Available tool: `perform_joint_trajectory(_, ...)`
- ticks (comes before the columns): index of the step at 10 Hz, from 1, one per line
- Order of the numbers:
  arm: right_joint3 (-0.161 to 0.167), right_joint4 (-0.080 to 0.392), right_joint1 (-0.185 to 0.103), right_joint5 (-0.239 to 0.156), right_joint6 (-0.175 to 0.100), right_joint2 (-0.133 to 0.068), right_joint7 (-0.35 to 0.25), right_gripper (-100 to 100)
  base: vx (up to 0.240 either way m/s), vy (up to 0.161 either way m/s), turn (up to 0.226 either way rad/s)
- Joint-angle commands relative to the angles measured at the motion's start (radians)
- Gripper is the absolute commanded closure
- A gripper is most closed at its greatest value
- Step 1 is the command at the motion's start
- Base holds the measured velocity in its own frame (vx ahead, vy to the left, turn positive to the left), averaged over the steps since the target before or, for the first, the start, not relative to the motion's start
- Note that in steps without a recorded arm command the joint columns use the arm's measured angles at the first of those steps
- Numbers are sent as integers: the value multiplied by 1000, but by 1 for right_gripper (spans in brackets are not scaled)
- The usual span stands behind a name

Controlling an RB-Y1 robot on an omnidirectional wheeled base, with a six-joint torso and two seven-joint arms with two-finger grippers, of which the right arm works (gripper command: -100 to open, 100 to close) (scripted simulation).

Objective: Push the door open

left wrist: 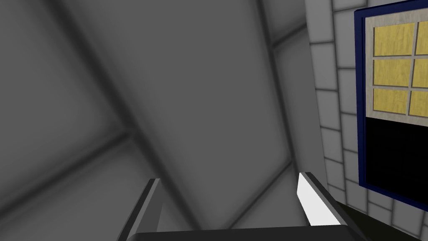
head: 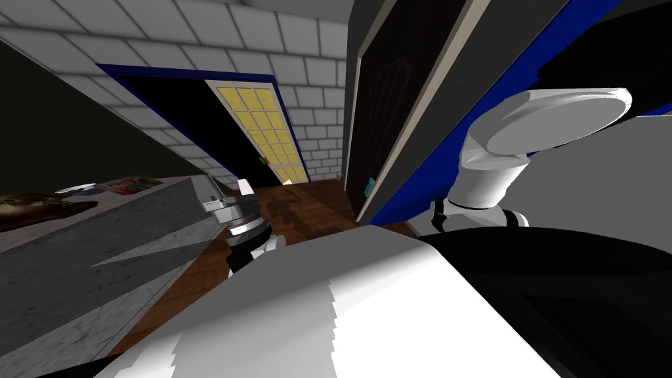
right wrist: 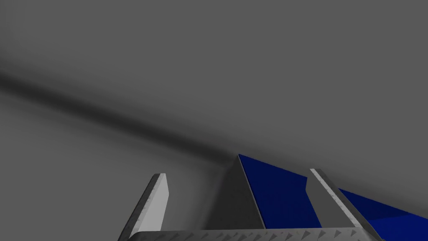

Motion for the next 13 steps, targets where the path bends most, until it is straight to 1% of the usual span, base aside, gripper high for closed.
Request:
perform_joint_trajectory(1,-18,7,-16,-29,-8,-25,-26,-100,94,66,-14)
perform_joint_trajectory(11,-116,28,-156,-286,-39,-195,-93,-100,87,65,-18)
perform_joint_trajectory(13,-136,33,-185,-340,-45,-230,-107,-100,94,35,-16)
